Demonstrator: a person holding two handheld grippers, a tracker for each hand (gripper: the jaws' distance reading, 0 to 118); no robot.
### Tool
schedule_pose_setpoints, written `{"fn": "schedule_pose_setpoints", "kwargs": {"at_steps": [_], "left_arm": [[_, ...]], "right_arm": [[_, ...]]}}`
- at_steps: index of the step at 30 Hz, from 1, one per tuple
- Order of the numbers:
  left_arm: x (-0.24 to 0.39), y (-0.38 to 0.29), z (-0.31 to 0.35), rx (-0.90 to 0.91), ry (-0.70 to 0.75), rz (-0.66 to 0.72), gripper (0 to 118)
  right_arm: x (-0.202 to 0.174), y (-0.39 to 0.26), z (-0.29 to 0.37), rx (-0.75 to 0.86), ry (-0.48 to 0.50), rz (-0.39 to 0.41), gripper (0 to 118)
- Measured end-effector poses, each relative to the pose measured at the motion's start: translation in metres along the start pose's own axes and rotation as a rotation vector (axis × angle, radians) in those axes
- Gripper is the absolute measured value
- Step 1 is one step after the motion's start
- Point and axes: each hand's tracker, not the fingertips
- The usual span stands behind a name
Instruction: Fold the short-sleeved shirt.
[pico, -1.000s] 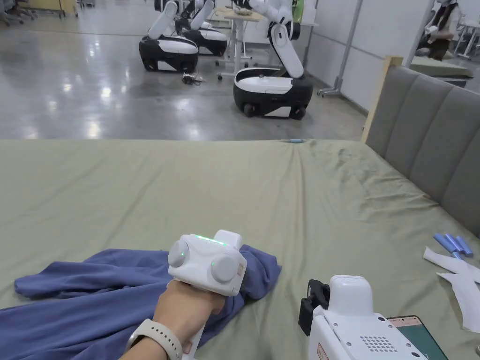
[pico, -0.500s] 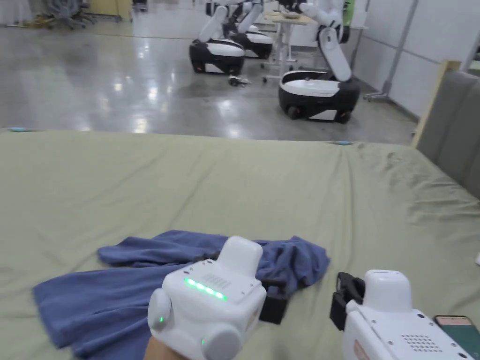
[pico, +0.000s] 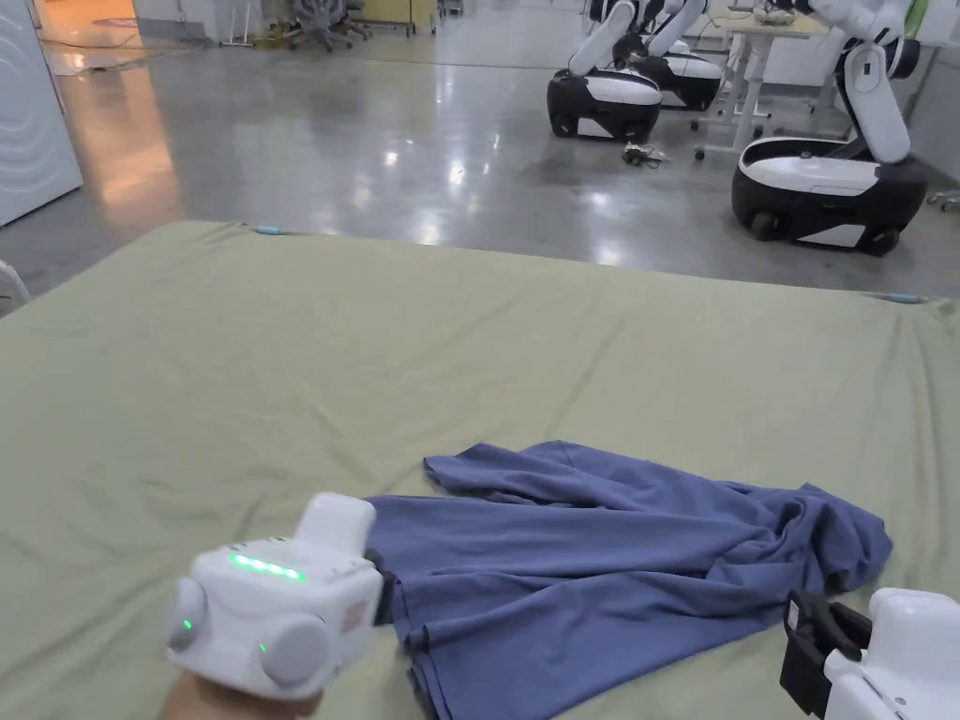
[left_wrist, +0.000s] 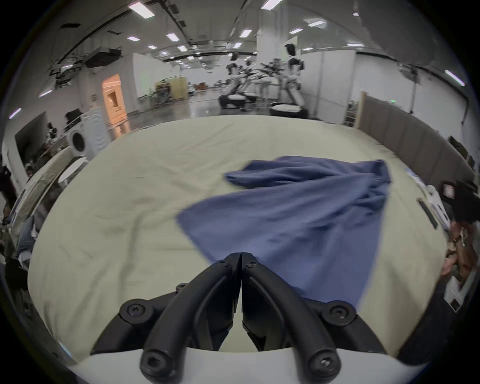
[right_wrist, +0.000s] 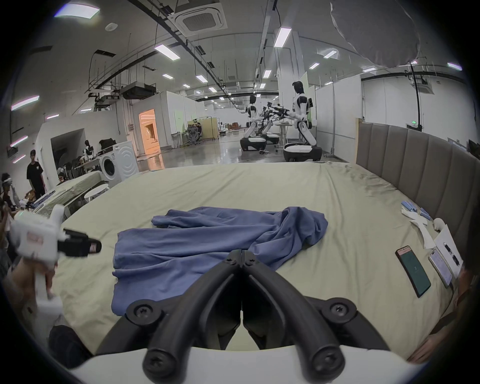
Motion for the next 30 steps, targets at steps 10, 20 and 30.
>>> {"fn": "schedule_pose_setpoints", "kwargs": {"at_steps": [10, 20, 30], "left_arm": [[-0.044, 0.054, -0.118, -0.053, 0.087, -0.062, 107], [-0.020, 0.050, -0.142, -0.179, 0.015, -0.066, 64], [0.006, 0.059, -0.072, -0.079, -0.105, -0.029, 7]], "right_arm": [[0.000, -0.003, -0.036, -0.070, -0.041, 0.036, 0], [0.026, 0.007, -0.056, -0.117, -0.071, 0.007, 0], [0.092, 0.064, -0.102, -0.166, -0.135, 0.019, 2]]}}
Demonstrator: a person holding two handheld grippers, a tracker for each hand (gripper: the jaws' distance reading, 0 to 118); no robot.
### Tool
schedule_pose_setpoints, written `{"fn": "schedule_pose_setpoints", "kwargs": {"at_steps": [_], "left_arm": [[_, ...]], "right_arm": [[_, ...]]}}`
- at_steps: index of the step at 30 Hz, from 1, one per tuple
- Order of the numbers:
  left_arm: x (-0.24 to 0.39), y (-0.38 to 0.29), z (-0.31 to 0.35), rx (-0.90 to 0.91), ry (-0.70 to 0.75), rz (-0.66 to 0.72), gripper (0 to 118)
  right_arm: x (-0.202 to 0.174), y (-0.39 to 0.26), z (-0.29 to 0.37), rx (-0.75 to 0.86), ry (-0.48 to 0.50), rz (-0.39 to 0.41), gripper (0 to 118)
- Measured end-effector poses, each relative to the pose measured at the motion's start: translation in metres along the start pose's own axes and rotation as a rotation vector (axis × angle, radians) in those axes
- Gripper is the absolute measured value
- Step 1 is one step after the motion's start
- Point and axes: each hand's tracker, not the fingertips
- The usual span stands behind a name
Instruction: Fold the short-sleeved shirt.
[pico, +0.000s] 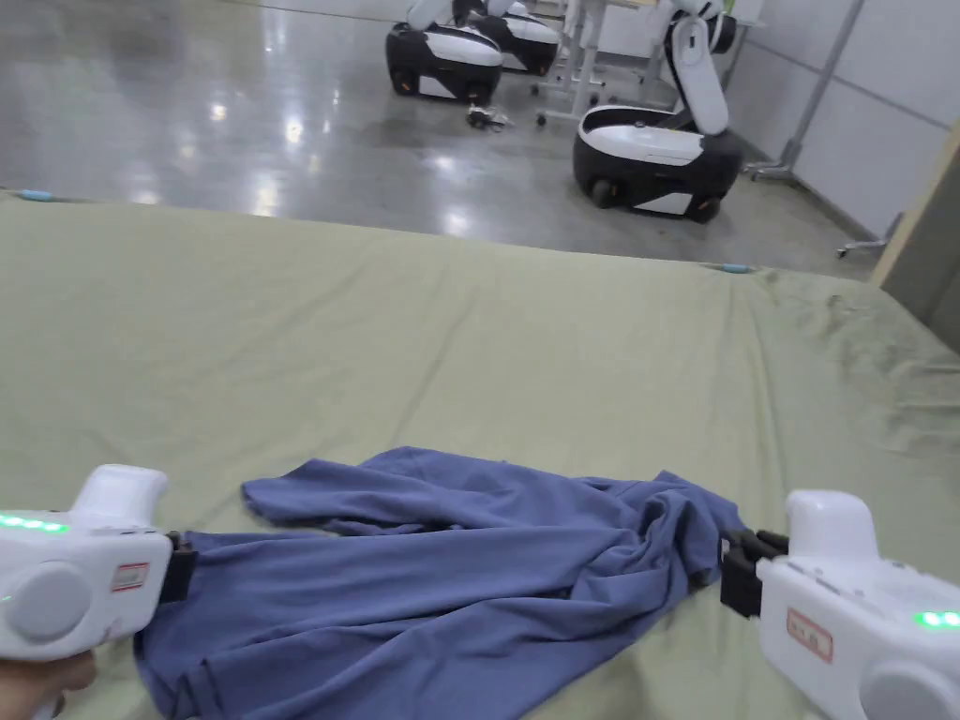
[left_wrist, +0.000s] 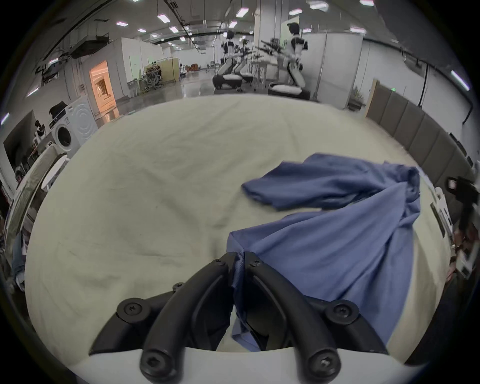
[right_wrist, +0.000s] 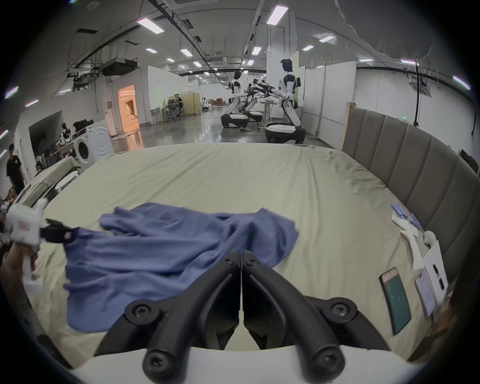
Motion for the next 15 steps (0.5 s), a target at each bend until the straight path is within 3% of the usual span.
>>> {"fn": "schedule_pose_setpoints", "kwargs": {"at_steps": [5, 7, 8, 10, 11, 12, 15], "left_arm": [[0.012, 0.002, 0.025, 0.063, -0.006, 0.000, 7], [0.017, 0.003, 0.032, 0.075, -0.015, -0.006, 7], [0.015, 0.005, 0.031, 0.080, -0.016, -0.007, 7], [0.019, 0.006, 0.034, 0.087, -0.018, -0.012, 7], [0.020, 0.006, 0.034, 0.085, -0.022, -0.014, 7], [0.023, 0.007, 0.036, 0.092, -0.022, -0.012, 7], [0.023, 0.008, 0.035, 0.094, -0.021, -0.012, 7]], "right_arm": [[0.044, 0.056, -0.086, -0.108, -0.070, 0.004, 5], [0.056, 0.076, -0.123, -0.162, -0.077, -0.027, 26], [0.062, 0.085, -0.143, -0.209, -0.051, -0.053, 42], [0.070, 0.095, -0.179, -0.276, -0.015, -0.109, 92], [0.071, 0.097, -0.197, -0.299, -0.035, -0.117, 107], [0.068, 0.097, -0.210, -0.331, -0.055, -0.095, 112], [0.060, 0.090, -0.240, -0.396, -0.075, -0.023, 109]]}}
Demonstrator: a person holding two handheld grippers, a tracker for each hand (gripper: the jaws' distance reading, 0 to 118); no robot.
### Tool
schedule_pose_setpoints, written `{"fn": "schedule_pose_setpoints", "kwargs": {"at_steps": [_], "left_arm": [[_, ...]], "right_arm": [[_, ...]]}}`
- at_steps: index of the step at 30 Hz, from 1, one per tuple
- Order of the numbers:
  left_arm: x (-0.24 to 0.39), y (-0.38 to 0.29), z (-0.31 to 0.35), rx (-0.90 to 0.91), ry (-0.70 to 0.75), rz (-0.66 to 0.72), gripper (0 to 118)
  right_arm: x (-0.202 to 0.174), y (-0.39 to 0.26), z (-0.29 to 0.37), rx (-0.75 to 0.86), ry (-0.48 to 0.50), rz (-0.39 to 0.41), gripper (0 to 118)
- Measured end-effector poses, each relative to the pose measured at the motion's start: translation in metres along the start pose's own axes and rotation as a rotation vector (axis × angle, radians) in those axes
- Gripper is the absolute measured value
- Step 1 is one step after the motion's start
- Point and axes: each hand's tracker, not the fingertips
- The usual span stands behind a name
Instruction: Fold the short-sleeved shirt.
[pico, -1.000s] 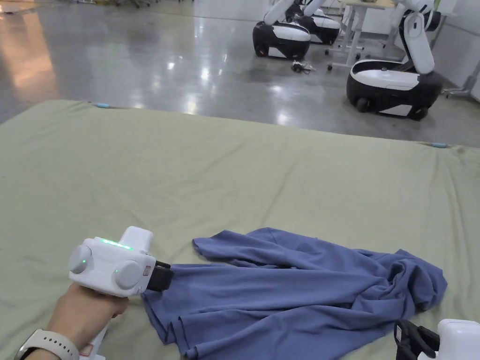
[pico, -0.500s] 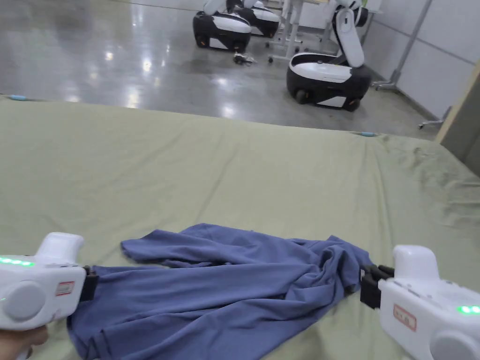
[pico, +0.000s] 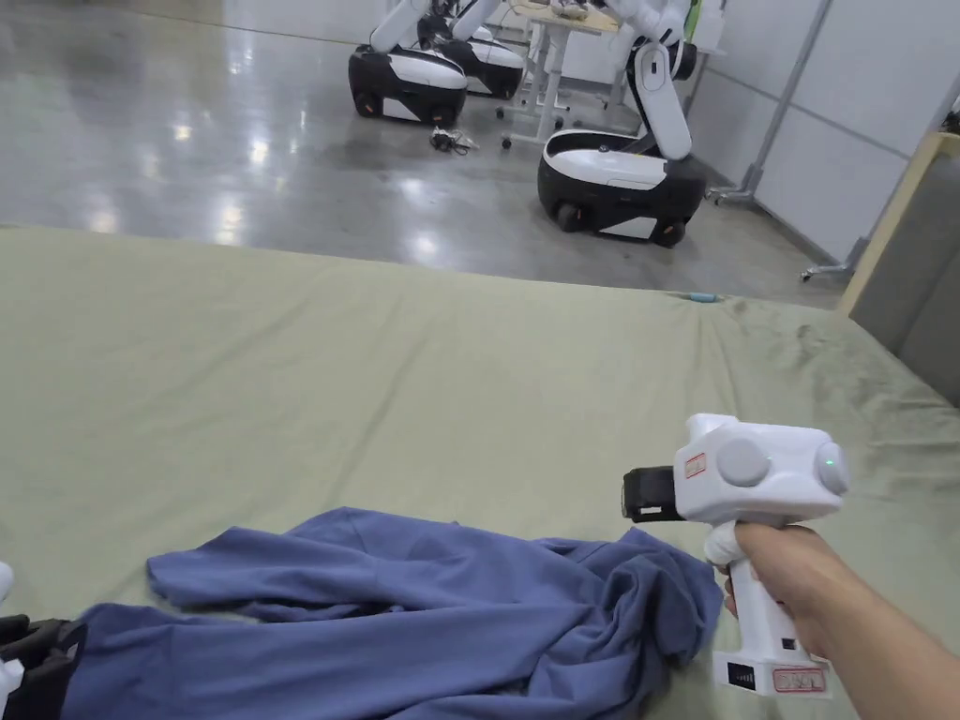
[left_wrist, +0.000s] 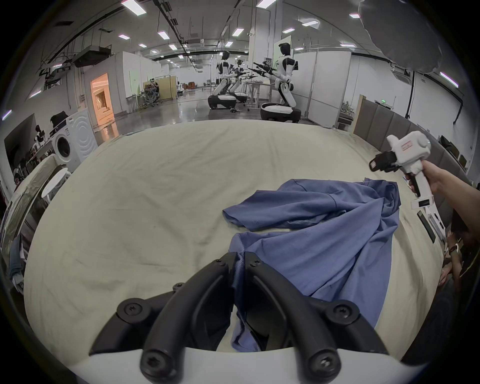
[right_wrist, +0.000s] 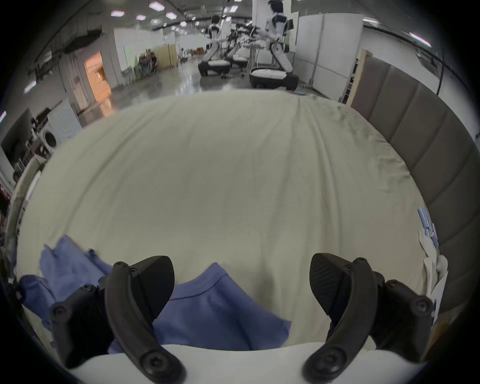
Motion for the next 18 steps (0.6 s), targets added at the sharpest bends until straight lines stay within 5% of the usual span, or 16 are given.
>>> {"fn": "schedule_pose_setpoints", "kwargs": {"at_steps": [5, 7, 8, 10, 11, 18], "left_arm": [[-0.006, 0.002, -0.012, -0.016, 0.020, 0.014, 7], [-0.008, 0.002, -0.016, -0.022, 0.030, 0.024, 7], [-0.009, 0.002, -0.019, -0.028, 0.031, 0.037, 7], [-0.019, 0.001, -0.027, -0.057, -0.006, 0.092, 7], [-0.020, 0.002, -0.030, -0.054, -0.006, 0.095, 7], [-0.046, 0.035, -0.007, 0.033, 0.057, 0.149, 6]], "right_arm": [[-0.006, -0.008, -0.036, -0.101, -0.079, 0.046, 108], [-0.008, -0.017, -0.028, -0.125, -0.068, 0.053, 67], [-0.007, -0.019, -0.022, -0.123, 0.011, 0.015, 49], [-0.013, -0.020, -0.013, -0.137, -0.021, 0.039, 11], [-0.016, -0.022, -0.008, -0.147, -0.035, 0.083, 6], [0.014, 0.008, 0.090, 0.103, 0.041, -0.072, 4]]}}
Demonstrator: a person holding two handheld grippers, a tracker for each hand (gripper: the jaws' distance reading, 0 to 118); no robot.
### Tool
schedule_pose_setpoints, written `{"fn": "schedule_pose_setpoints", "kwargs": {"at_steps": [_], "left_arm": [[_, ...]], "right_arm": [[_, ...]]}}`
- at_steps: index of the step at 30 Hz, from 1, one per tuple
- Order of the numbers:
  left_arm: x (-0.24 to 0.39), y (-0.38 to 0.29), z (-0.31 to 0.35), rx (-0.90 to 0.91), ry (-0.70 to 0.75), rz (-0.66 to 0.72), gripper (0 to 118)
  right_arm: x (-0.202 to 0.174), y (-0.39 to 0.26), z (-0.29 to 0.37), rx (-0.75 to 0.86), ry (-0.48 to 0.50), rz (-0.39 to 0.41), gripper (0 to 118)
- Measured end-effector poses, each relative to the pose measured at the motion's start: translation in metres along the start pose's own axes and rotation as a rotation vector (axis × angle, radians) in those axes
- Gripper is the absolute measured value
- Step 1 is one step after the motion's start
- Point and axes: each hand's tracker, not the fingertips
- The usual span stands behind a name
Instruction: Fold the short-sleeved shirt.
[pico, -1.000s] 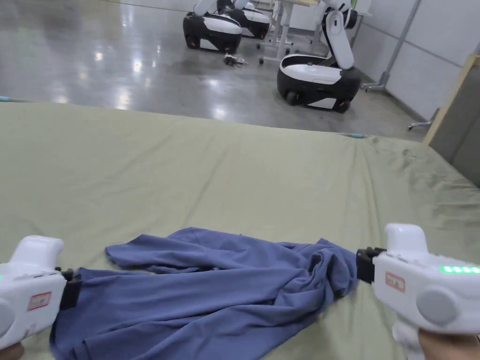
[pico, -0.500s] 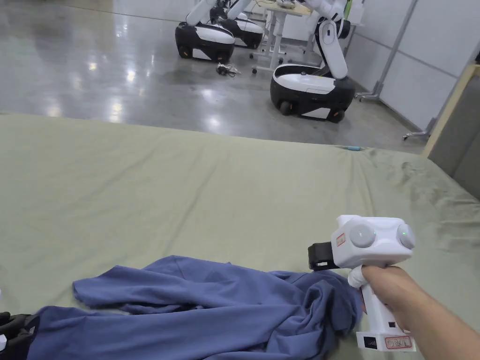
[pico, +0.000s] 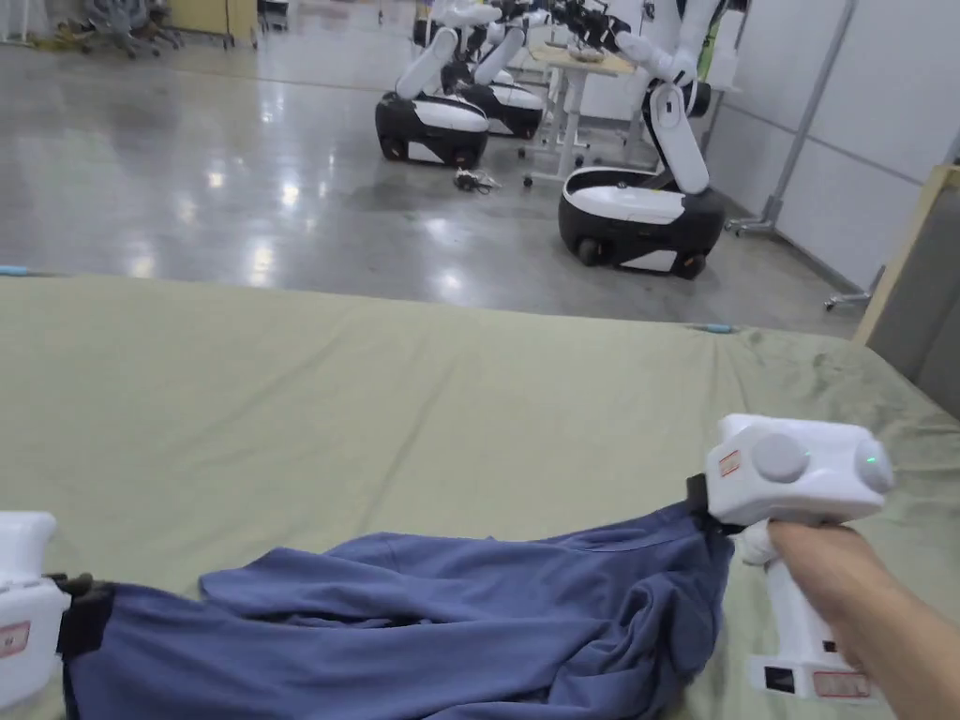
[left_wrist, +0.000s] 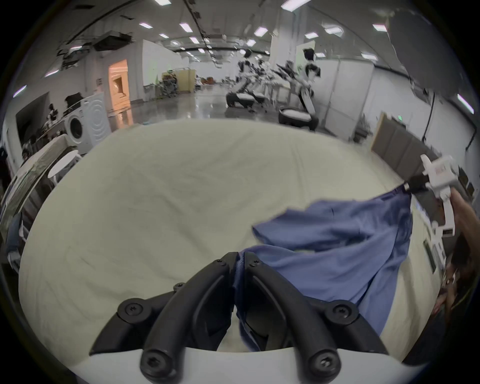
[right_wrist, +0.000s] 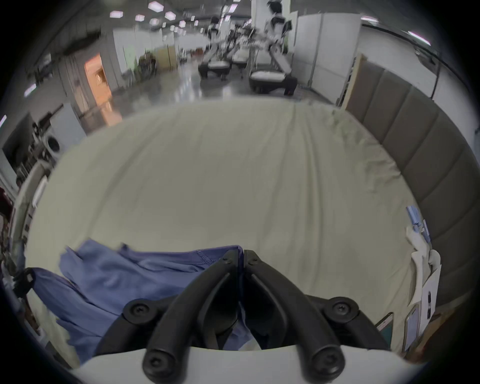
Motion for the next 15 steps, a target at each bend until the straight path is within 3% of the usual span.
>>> {"fn": "schedule_pose_setpoints", "kwargs": {"at_steps": [6, 15], "left_arm": [[-0.025, 0.077, 0.063, 0.160, 0.082, -0.006, 6], [-0.055, 0.199, 0.156, 0.414, 0.179, 0.042, 6]], "right_arm": [[0.029, 0.058, 0.124, 0.245, 0.096, -0.152, 4], [0.047, 0.136, 0.270, 0.548, 0.089, -0.141, 4]]}}
